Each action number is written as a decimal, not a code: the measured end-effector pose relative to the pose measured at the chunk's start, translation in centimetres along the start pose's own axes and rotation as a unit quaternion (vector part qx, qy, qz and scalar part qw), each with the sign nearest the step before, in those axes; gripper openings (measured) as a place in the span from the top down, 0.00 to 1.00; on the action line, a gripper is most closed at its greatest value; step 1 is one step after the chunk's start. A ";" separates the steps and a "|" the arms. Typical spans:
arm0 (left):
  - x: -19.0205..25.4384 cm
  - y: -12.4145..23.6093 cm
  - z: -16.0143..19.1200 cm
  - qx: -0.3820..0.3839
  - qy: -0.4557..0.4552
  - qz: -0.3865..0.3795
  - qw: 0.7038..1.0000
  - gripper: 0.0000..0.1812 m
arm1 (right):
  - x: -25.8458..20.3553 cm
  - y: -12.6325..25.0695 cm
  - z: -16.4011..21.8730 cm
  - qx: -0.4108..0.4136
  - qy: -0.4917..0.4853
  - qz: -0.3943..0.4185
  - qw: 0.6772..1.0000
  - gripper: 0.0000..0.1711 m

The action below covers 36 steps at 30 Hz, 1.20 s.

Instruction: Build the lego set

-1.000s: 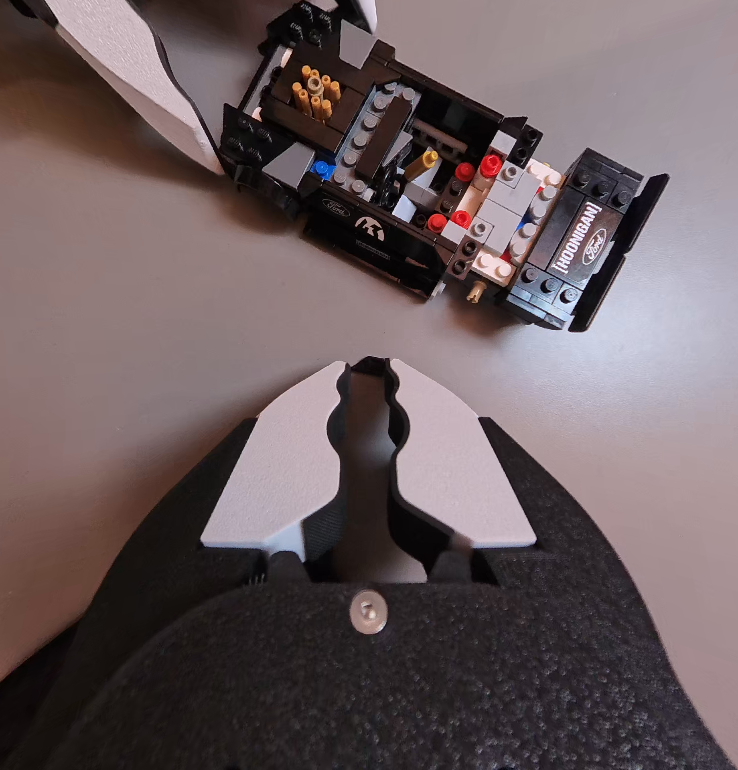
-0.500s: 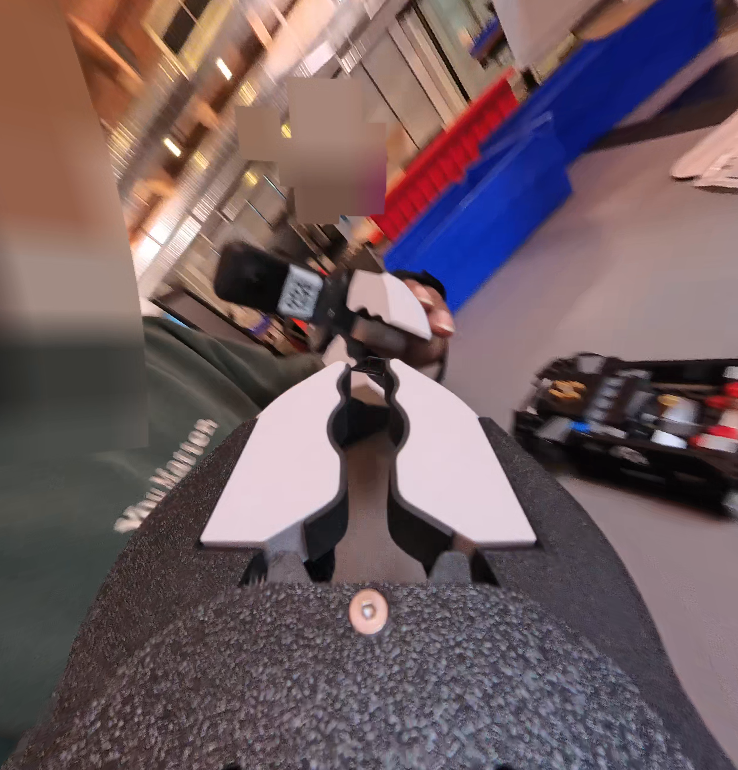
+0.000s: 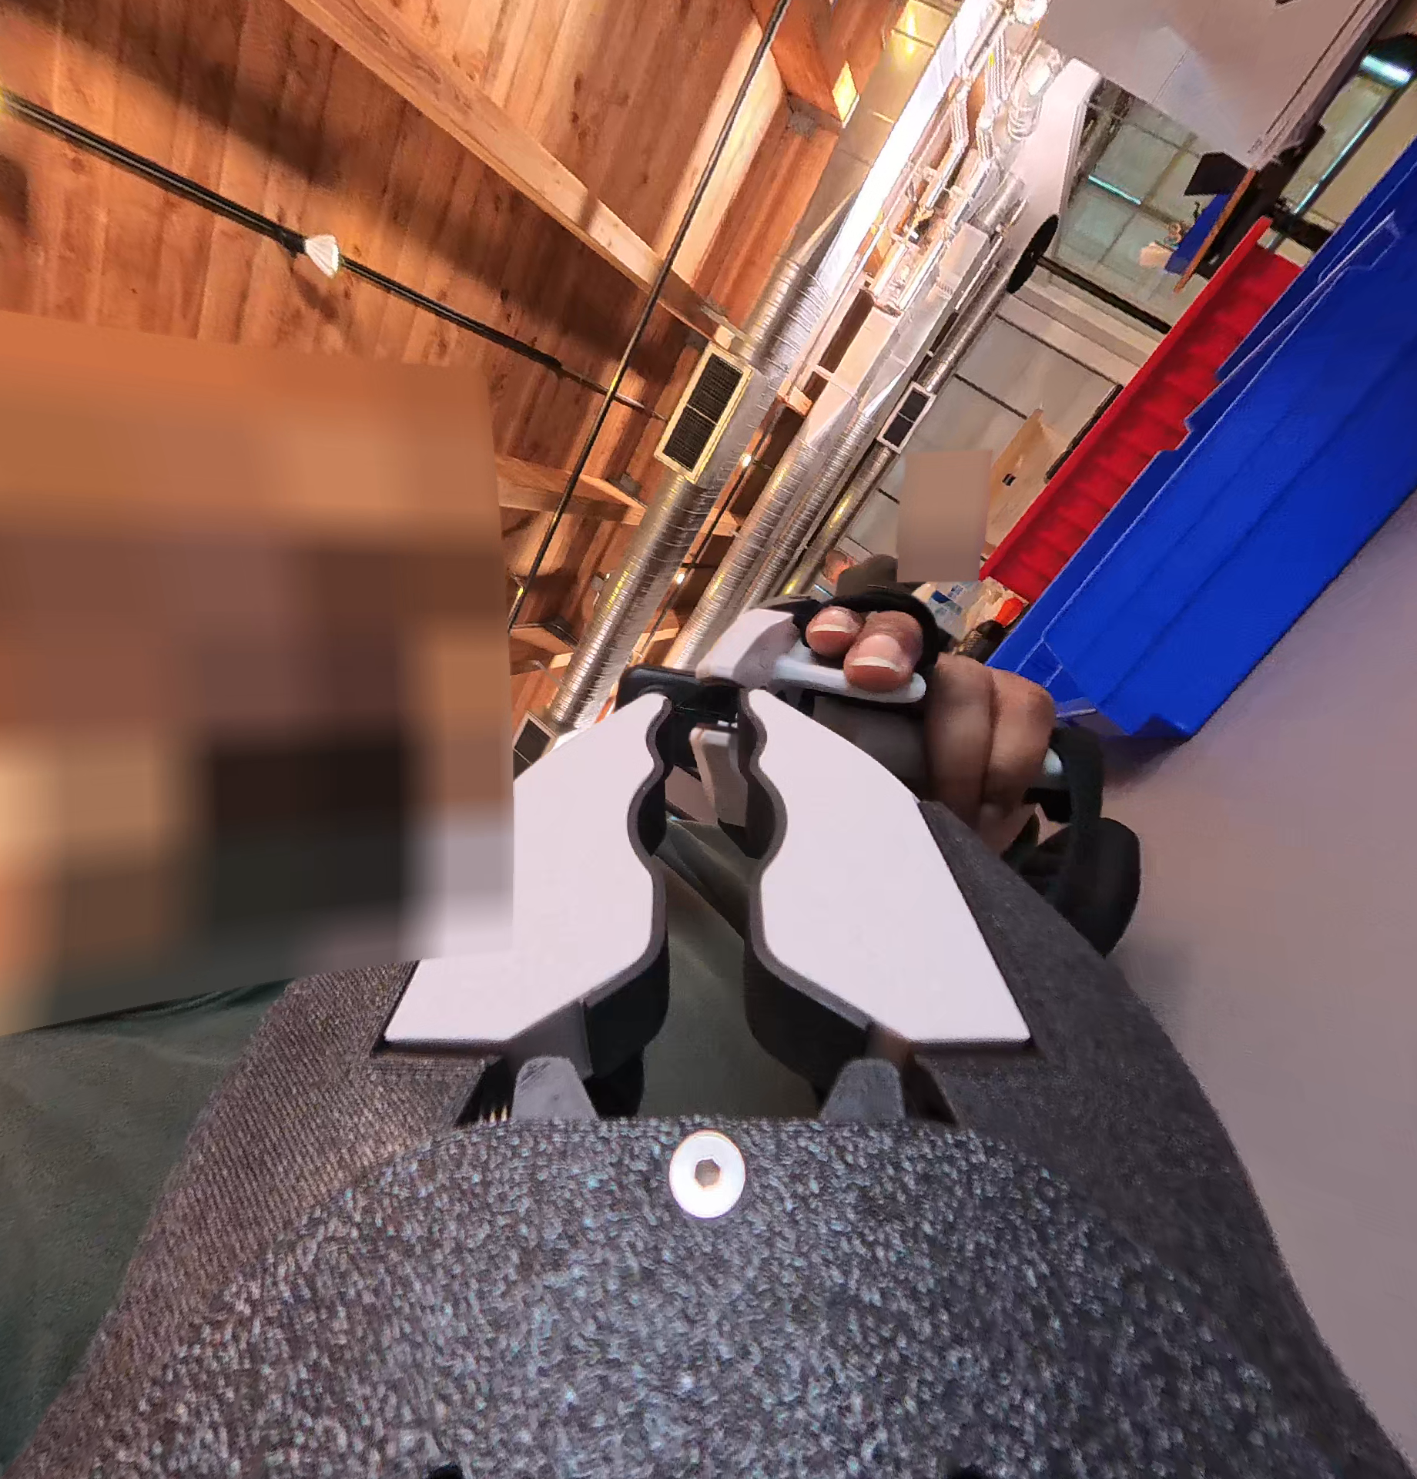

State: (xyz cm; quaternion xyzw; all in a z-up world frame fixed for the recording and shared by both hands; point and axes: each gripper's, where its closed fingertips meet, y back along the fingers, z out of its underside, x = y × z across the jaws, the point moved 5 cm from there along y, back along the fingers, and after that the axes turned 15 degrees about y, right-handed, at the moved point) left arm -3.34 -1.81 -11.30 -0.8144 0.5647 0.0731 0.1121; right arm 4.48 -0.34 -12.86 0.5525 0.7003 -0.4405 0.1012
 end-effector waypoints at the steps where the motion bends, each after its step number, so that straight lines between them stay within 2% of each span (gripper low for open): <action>1: 0.0 0.0 0.0 0.000 -0.007 -0.002 1.000 0.95 | 0.0 0.1 0.1 0.004 -0.004 -0.003 1.000 0.91; 7: -0.1 0.0 0.2 -0.016 -0.016 -0.010 1.000 0.95 | 0.4 0.5 0.0 0.019 -0.008 -0.002 1.000 0.93; 10: -0.4 0.0 0.5 -0.030 -0.014 -0.013 0.999 0.96 | 0.9 1.1 -0.4 0.013 0.016 0.035 0.999 0.96; 14: -1.0 -0.2 1.5 -0.067 -0.006 -0.028 0.997 0.95 | 0.9 1.8 -1.1 -0.007 0.084 0.090 0.992 0.94; 17: -1.4 -0.5 2.6 -0.105 0.000 -0.038 0.994 0.96 | 0.9 2.1 -1.4 -0.045 0.167 0.157 0.972 0.94; 21: -1.5 -0.9 4.1 -0.153 0.013 -0.041 0.987 0.96 | 0.5 1.7 -1.3 -0.093 0.294 0.225 0.924 0.99; 26: -1.3 -0.9 4.0 -0.144 0.016 -0.036 0.989 0.96 | 1.7 1.6 -0.5 -0.165 0.344 0.289 0.878 1.00; 36: -1.6 -0.7 3.8 -0.137 0.014 -0.043 0.990 0.96 | 1.9 2.3 -1.5 -0.152 0.337 0.329 0.869 0.98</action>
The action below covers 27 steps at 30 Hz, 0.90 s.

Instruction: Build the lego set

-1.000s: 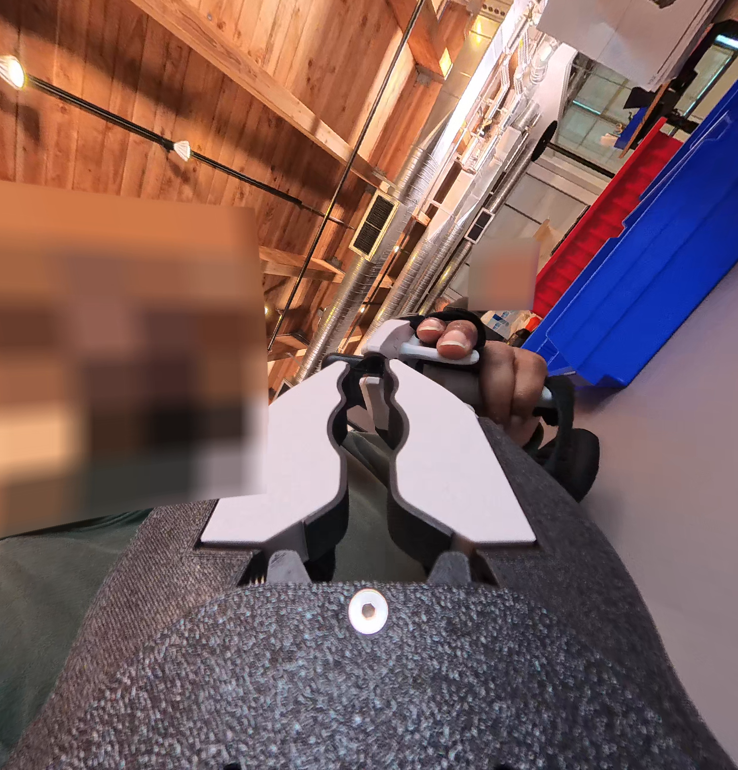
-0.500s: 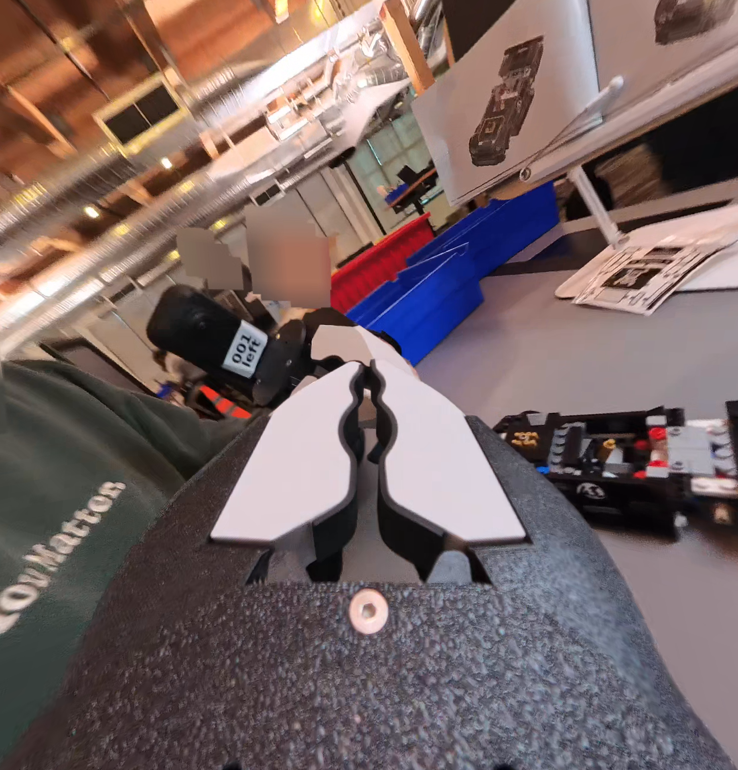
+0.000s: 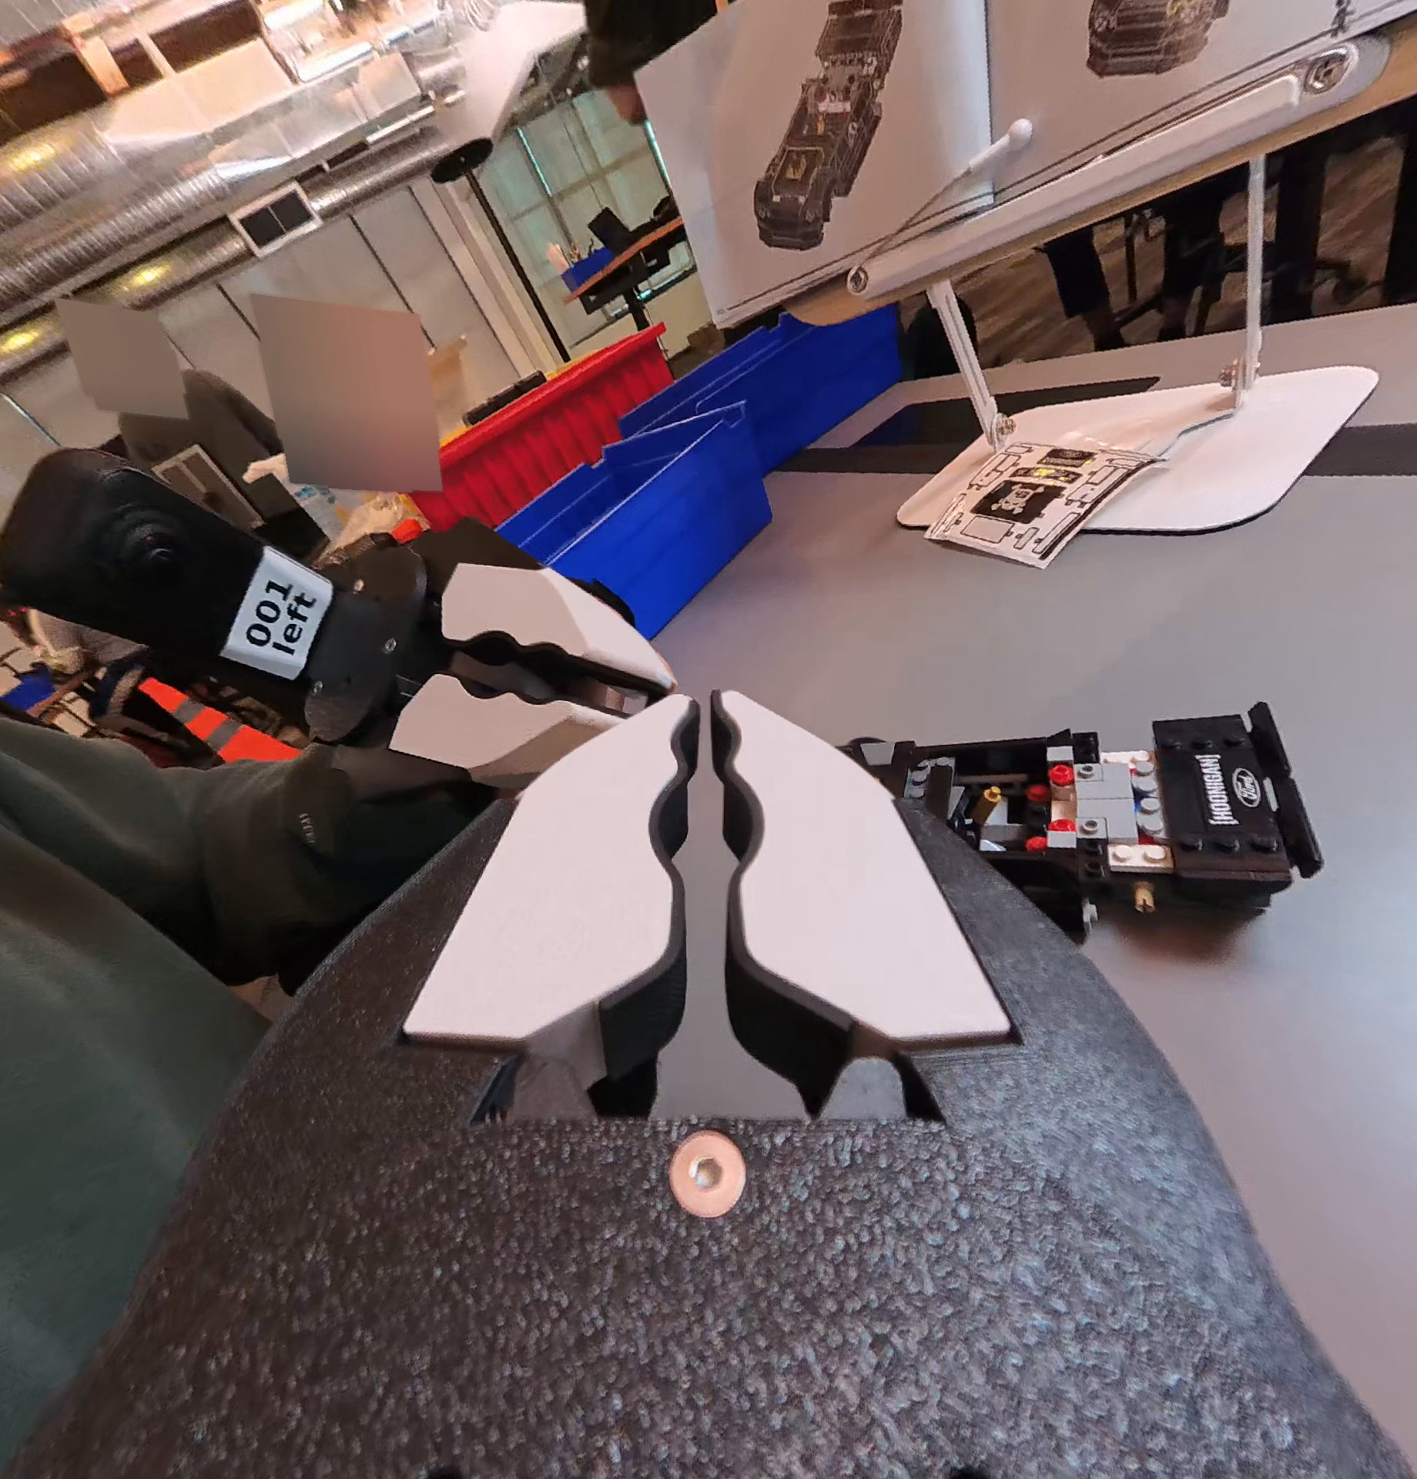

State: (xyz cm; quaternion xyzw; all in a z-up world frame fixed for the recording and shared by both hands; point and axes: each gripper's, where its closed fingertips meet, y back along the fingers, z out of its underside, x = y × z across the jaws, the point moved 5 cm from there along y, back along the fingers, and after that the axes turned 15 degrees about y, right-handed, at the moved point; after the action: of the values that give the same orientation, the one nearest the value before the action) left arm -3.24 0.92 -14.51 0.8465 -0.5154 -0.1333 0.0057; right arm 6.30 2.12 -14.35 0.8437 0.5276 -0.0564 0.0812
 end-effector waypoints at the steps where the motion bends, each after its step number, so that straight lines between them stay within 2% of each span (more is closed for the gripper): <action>1: 0.0 0.0 0.0 0.000 0.000 -0.002 1.000 0.96 | -0.2 -0.1 -0.1 -0.005 0.001 0.001 1.000 0.96; 3: -0.1 0.0 0.1 -0.003 -0.008 -0.008 1.000 0.96 | -0.6 -0.3 -0.1 -0.017 0.004 0.007 1.000 0.94; 7: 0.1 0.1 -0.1 0.000 -0.015 -0.006 1.000 0.96 | -1.0 -0.7 -0.3 -0.028 0.028 0.024 0.999 0.96; 11: 0.1 0.1 -0.2 0.002 -0.019 -0.006 1.000 0.96 | -0.6 -1.0 0.0 -0.032 0.009 0.022 0.999 0.97; 12: 0.1 0.2 -0.2 0.005 -0.019 -0.004 1.000 1.00 | -0.4 -1.0 0.1 -0.035 0.010 0.030 0.999 0.98; 14: 0.2 0.3 -0.4 0.012 -0.022 -0.004 1.000 1.00 | -0.3 -0.8 0.0 -0.028 0.010 0.031 0.999 0.98; 20: -0.2 0.3 -0.1 0.006 -0.033 -0.016 0.999 1.00 | -0.5 -0.4 0.0 -0.033 0.004 0.021 0.999 0.95; 24: -3.2 1.4 0.1 -0.010 -0.034 -0.071 0.997 1.00 | -0.1 -0.1 0.5 -0.054 0.009 0.025 0.998 0.96; 27: -7.9 3.1 2.2 -0.057 0.037 -0.132 0.989 0.94 | -0.1 0.1 0.5 -0.074 0.019 0.016 0.997 0.95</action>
State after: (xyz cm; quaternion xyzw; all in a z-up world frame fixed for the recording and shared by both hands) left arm -9.84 6.62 -14.47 0.9096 -0.3904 -0.1306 0.0560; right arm 6.35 1.88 -14.85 0.8447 0.5180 0.0000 0.1346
